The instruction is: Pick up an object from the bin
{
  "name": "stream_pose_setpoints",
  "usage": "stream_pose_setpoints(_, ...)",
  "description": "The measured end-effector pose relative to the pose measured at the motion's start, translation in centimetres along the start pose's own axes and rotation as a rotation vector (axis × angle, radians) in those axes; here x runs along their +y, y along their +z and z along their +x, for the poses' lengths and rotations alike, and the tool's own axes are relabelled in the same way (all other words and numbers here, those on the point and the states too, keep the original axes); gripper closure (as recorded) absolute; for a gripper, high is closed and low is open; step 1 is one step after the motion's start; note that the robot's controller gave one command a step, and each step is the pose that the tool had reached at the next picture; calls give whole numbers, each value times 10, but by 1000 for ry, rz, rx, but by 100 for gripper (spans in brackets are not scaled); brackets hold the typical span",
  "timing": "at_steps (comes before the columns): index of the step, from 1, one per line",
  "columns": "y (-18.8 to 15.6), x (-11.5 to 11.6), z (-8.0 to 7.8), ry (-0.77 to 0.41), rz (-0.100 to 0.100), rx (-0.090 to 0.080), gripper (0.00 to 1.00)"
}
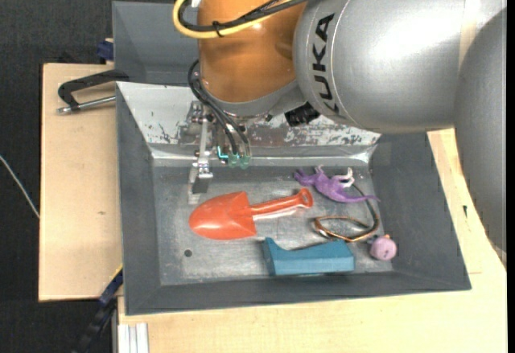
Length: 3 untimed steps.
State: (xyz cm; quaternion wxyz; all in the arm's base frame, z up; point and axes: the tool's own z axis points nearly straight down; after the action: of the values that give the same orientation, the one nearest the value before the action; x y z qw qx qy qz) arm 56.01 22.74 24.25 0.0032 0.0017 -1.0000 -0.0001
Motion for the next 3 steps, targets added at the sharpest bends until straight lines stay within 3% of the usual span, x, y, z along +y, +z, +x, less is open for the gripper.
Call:
stream_pose_setpoints(1, -5, -1, -2, 2, -2, -8, 0)
stream_pose_setpoints(2, 47, -8, 11, -22, -3, -13, 0)
stream_pose_setpoints(3, 99, -41, 36, -114, -2, -8, 0)
